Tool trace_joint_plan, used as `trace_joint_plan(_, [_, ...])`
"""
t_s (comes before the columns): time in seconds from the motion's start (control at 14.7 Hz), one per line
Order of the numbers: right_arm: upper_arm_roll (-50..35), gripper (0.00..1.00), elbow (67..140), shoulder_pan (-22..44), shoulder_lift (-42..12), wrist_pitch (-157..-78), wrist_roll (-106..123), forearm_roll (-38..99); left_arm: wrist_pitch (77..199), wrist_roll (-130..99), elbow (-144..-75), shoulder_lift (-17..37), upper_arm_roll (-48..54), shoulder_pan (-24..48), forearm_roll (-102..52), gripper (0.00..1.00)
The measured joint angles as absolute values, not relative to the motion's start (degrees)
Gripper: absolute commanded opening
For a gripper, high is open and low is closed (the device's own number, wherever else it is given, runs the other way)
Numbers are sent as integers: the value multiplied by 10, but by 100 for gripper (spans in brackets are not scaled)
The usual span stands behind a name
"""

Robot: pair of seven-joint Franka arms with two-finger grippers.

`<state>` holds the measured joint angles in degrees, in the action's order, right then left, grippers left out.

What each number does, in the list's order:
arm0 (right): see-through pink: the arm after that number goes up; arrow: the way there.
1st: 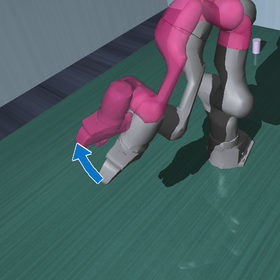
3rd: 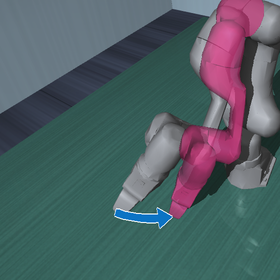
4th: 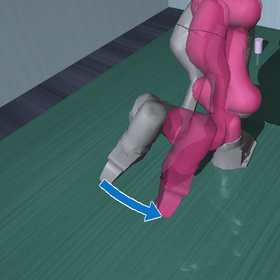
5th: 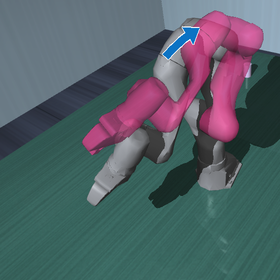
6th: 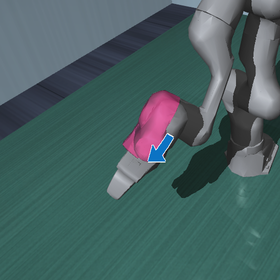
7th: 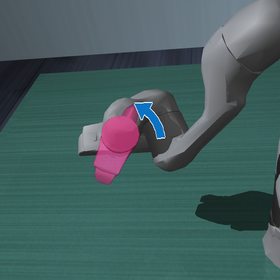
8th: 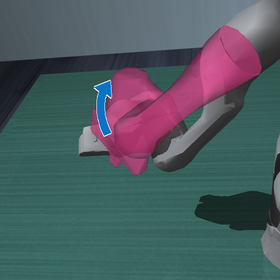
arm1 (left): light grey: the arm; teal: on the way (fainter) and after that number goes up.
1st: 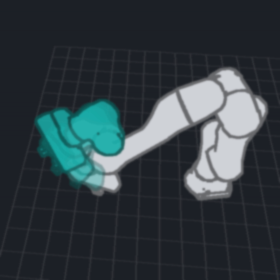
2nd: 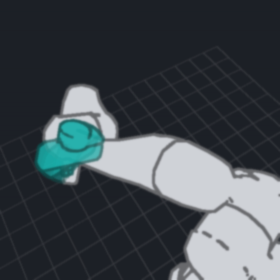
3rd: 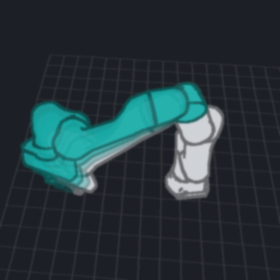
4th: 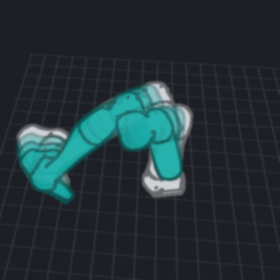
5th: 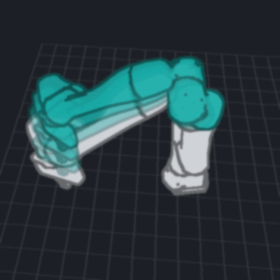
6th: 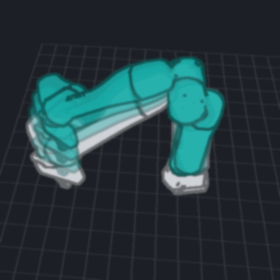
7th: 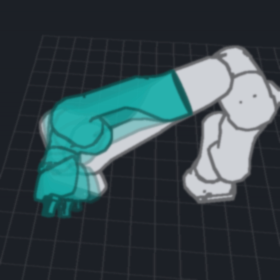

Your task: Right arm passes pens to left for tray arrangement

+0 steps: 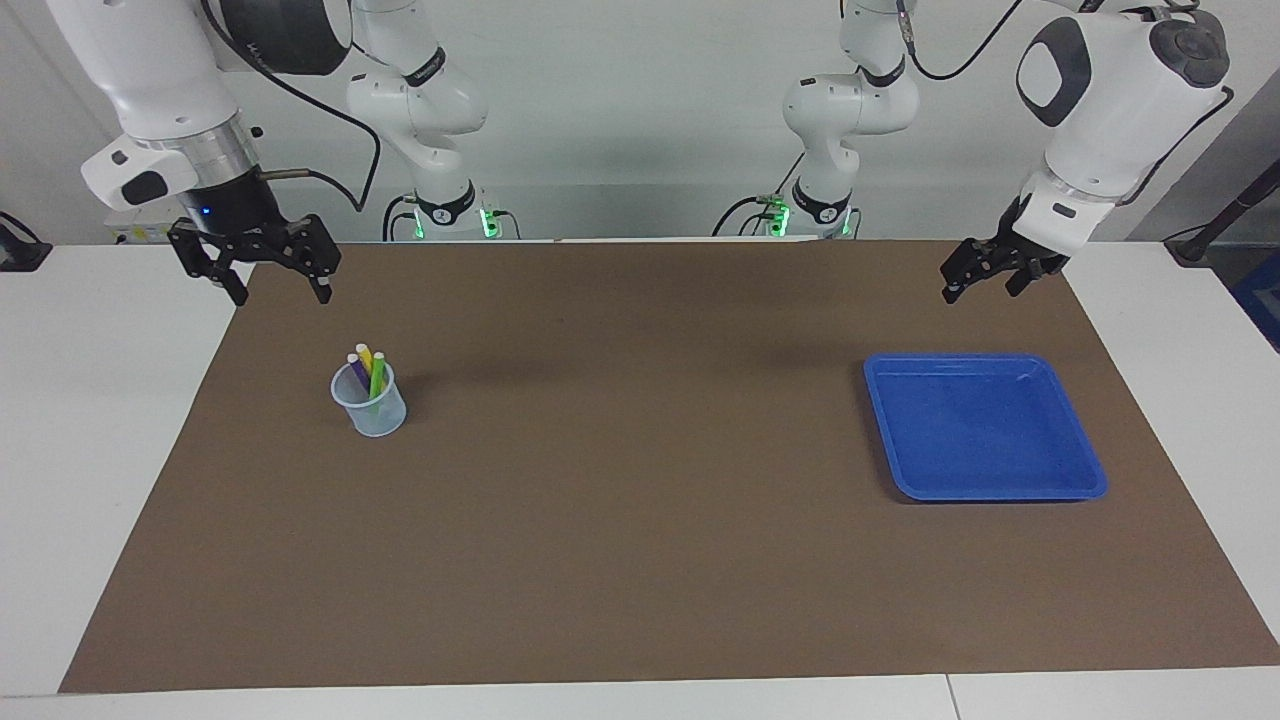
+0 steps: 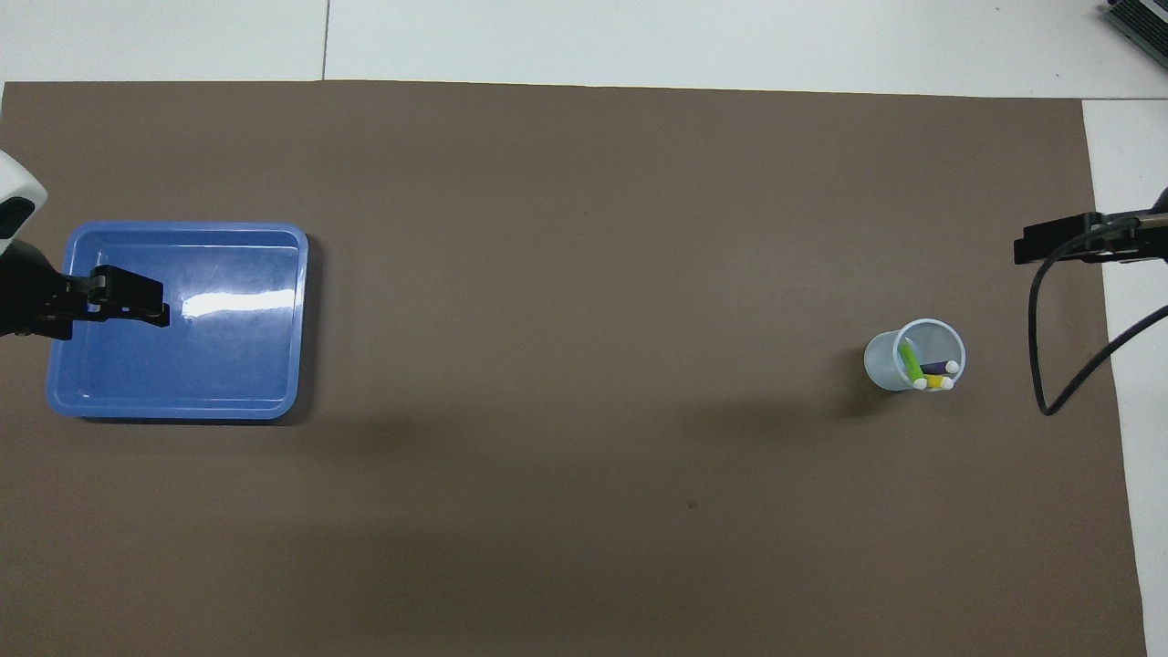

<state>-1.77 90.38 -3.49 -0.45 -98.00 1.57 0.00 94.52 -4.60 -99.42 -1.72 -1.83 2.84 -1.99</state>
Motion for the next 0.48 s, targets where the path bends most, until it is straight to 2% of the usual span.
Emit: trace_joint_plan(0.48, [-18, 100, 904, -35, -5, -980, 8, -2, 945, -46, -994, -17, -18, 28, -20, 100])
